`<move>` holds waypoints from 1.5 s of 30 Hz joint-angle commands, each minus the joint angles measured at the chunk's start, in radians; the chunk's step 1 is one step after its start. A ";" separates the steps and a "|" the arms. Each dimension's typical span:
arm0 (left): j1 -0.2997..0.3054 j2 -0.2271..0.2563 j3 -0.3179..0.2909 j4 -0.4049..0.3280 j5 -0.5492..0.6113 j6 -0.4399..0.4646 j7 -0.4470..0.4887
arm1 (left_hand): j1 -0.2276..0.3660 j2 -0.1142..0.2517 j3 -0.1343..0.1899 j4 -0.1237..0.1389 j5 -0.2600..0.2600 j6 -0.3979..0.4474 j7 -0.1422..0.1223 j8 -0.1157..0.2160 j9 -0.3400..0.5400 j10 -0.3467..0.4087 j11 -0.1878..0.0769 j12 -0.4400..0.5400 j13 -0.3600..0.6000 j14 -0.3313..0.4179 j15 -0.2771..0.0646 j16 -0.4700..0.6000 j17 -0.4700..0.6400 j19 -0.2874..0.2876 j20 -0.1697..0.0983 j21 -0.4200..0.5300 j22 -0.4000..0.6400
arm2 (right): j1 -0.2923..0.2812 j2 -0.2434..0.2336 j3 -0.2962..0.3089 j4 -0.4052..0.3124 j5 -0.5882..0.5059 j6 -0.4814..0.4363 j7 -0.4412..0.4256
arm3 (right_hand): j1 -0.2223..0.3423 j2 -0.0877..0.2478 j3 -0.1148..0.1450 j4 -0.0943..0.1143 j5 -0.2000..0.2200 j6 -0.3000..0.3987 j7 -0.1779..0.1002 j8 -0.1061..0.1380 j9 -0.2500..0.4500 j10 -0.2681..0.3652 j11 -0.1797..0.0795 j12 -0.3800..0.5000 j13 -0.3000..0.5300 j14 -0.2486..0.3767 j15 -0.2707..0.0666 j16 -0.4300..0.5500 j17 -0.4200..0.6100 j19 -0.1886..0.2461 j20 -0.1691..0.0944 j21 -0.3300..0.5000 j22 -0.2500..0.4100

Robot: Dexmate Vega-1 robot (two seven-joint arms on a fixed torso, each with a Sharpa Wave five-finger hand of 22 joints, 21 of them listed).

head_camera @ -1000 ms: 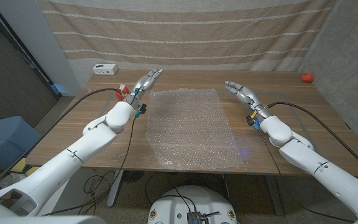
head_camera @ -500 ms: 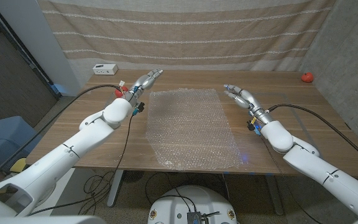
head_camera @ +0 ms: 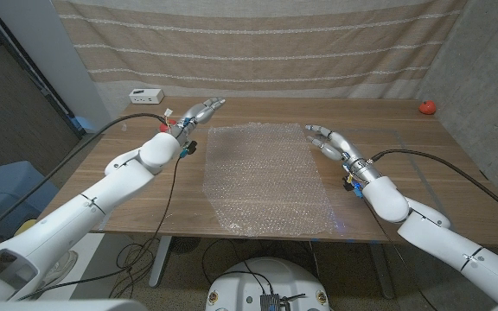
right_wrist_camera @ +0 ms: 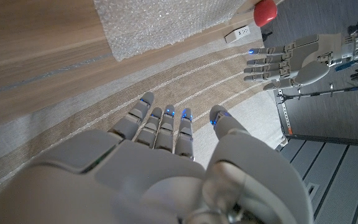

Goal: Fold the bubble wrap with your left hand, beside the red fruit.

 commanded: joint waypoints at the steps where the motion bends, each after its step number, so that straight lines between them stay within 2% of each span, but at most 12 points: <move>1: -0.021 0.035 0.010 0.004 0.014 0.031 -0.035 | 0.023 0.009 0.013 -0.006 -0.004 0.013 0.000 0.006 0.004 0.013 0.001 0.000 0.001 0.014 -0.001 -0.004 0.001 0.011 0.003 -0.002 0.004 | -0.068 -0.037 0.003 -0.097 -0.116 -0.070 -0.026 | 0.019 -0.001 0.013 -0.002 0.006 0.015 -0.005 0.006 0.003 0.017 0.001 0.010 0.003 0.014 -0.025 0.008 0.002 0.014 -0.023 0.009 0.005; 5: -0.028 0.042 0.014 0.012 0.021 0.028 -0.043 | 0.032 0.013 0.019 -0.012 -0.006 0.020 0.002 0.006 0.004 0.018 0.000 -0.001 0.001 0.016 0.000 -0.005 0.001 0.014 0.004 -0.002 0.004 | -0.087 -0.052 0.007 -0.128 -0.138 -0.093 -0.020 | 0.028 -0.009 0.016 -0.006 0.005 0.022 0.004 0.005 0.003 0.024 0.011 0.010 0.003 0.022 -0.015 0.010 0.001 0.023 -0.010 0.011 0.005; 15: -0.046 0.056 0.028 0.030 0.053 0.030 -0.056 | 0.051 0.018 0.033 -0.023 -0.011 0.023 0.001 0.002 0.004 0.020 -0.002 -0.007 0.001 0.029 -0.003 -0.006 0.001 0.024 0.004 -0.003 0.004 | -0.129 -0.073 0.010 -0.191 -0.183 -0.152 -0.012 | 0.035 -0.015 0.017 -0.010 0.004 0.032 0.004 0.004 0.003 0.032 0.012 0.010 0.003 0.028 -0.014 0.010 0.000 0.028 -0.005 0.011 0.005; 26: -0.054 0.071 0.042 0.035 0.109 0.047 -0.048 | 0.068 0.021 0.046 -0.033 -0.016 0.024 -0.001 -0.002 0.005 0.025 -0.011 -0.011 0.001 0.034 -0.005 -0.009 0.001 0.031 0.005 -0.004 0.005 | -0.150 -0.096 -0.012 -0.232 -0.226 -0.196 0.023 | 0.038 -0.016 0.016 -0.011 0.002 0.039 0.004 0.004 0.003 0.039 0.013 0.010 0.003 0.035 -0.014 0.011 -0.001 0.031 -0.003 0.010 0.004; 37: -0.073 0.066 0.056 0.070 0.137 0.047 -0.057 | 0.085 0.019 0.057 -0.047 -0.021 0.024 -0.002 -0.005 0.005 0.029 -0.019 -0.015 0.002 0.048 -0.009 -0.008 0.000 0.041 0.004 -0.004 0.005 | -0.178 -0.117 -0.031 -0.276 -0.270 -0.254 0.043 | 0.045 -0.014 0.017 -0.013 0.001 0.052 0.006 0.004 0.004 0.056 0.011 0.012 0.003 0.049 -0.016 0.015 -0.001 0.043 -0.006 0.013 0.004; 45: -0.090 0.056 0.067 0.097 0.144 0.040 -0.071 | 0.098 0.017 0.064 -0.056 -0.025 0.025 -0.003 -0.007 0.005 0.034 -0.018 -0.017 0.002 0.062 -0.011 -0.007 0.000 0.052 0.004 -0.003 0.005 | -0.190 -0.123 -0.048 -0.293 -0.303 -0.295 0.049 | 0.068 -0.019 0.024 -0.030 0.003 0.072 0.005 0.005 0.004 0.070 0.012 0.012 0.003 0.066 -0.018 0.015 -0.005 0.060 -0.006 0.016 0.004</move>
